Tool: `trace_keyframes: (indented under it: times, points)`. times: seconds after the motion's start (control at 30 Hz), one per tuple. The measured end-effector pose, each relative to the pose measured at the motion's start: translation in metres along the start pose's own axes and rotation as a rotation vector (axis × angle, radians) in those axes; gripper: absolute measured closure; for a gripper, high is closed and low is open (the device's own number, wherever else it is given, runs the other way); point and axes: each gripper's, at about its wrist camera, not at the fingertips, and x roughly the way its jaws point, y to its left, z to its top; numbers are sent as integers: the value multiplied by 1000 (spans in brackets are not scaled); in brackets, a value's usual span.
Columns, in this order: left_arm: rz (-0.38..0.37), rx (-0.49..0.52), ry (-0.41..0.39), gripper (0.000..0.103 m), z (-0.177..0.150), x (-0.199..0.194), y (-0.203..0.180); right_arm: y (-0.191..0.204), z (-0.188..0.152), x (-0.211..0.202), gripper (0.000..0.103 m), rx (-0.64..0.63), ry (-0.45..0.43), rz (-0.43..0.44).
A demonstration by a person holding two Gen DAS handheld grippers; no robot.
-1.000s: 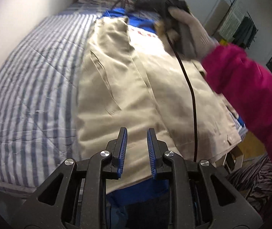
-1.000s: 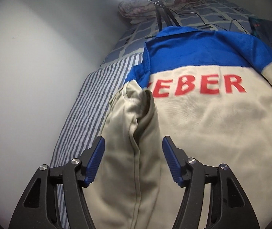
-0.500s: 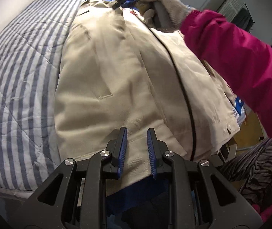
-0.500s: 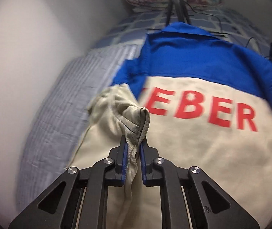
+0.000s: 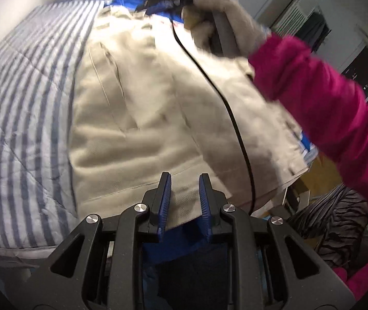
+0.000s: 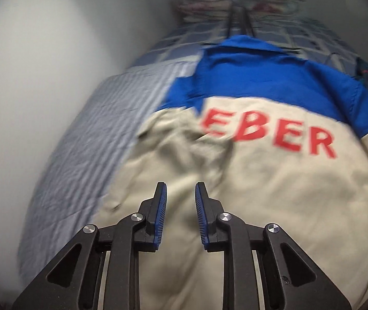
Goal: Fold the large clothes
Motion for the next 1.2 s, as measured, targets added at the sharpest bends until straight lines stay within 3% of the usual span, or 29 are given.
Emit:
trace_keyframes:
  times: [0.17, 0.27, 0.33, 0.4, 0.5, 0.57, 0.8, 0.93, 1.0, 1.2]
  points:
    - [50, -96, -52, 83, 7, -9, 20, 48, -39, 8, 82, -136, 90, 82]
    - [80, -126, -26, 83, 5, 1, 30, 66, -58, 21, 82, -190, 133, 86]
    - [53, -132, 30, 83, 1, 16, 34, 70, -68, 30, 82, -209, 155, 59]
    - [50, -111, 83, 83, -9, 31, 31, 69, -77, 43, 83, -223, 165, 23]
    - [107, -6, 65, 83, -15, 34, 18, 71, -78, 43, 83, -213, 138, 15]
    - [108, -12, 61, 83, -15, 32, 16, 72, -73, 37, 83, -195, 146, -5]
    - [138, 29, -34, 83, -19, -5, 0, 57, -79, -53, 81, -87, 11, 45]
    - [142, 21, -98, 83, -3, -20, -8, 44, -106, -126, 62, -67, -80, 12]
    - [131, 21, -111, 77, 5, -27, -9, 35, -122, -154, 62, -58, -114, -11]
    - [99, 77, -151, 43, 25, -33, -42, -2, -164, -217, 59, 12, -169, -106]
